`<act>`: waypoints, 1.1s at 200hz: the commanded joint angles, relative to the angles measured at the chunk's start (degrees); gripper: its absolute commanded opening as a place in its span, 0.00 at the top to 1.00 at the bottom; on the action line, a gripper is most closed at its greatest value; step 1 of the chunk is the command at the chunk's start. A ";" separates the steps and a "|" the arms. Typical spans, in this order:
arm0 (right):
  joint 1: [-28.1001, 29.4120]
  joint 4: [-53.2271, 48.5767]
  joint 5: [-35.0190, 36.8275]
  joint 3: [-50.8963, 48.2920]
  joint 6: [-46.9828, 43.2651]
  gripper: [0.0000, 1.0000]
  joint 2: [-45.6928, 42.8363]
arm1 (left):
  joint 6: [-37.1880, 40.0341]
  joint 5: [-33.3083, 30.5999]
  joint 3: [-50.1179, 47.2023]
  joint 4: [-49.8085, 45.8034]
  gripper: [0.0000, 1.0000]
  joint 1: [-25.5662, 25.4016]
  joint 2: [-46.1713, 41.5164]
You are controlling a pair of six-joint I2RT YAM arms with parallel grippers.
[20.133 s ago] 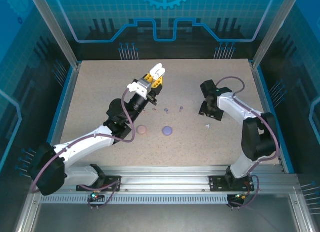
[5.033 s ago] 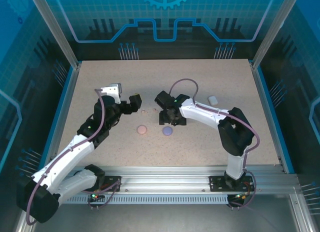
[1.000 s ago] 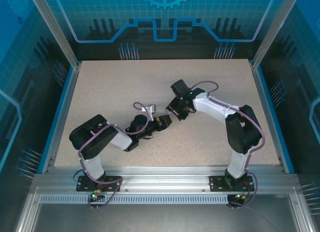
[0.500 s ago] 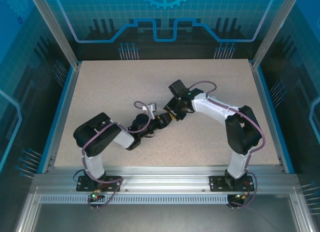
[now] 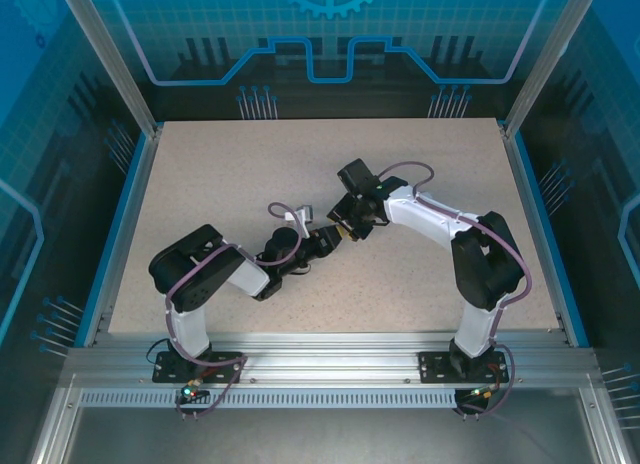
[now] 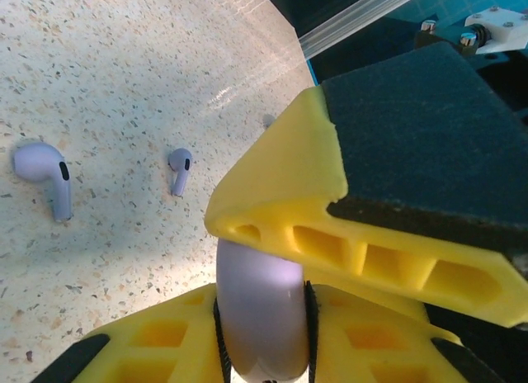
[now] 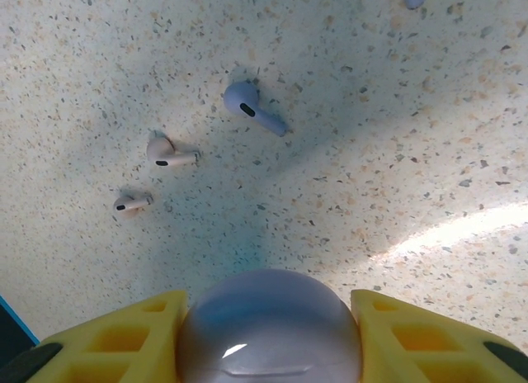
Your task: Insert the wireless bluetooth earbuds into the charging case
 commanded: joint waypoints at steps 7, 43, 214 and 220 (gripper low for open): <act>0.85 0.12 -0.47 0.73 0.97 0.55 -2.10 | 0.74 -0.84 1.59 1.18 0.79 -0.23 0.97; 0.56 0.41 -0.23 0.94 0.72 0.44 -3.10 | 0.80 -0.34 1.37 0.60 0.84 -0.23 0.30; -14.23 27.53 -19.60 -28.97 -44.55 0.24 -33.63 | 17.61 28.53 6.45 -35.88 0.91 7.56 -22.40; -14.10 29.06 -20.99 -29.94 -44.35 0.24 -33.59 | 17.69 28.63 6.69 -36.35 0.91 7.62 -22.56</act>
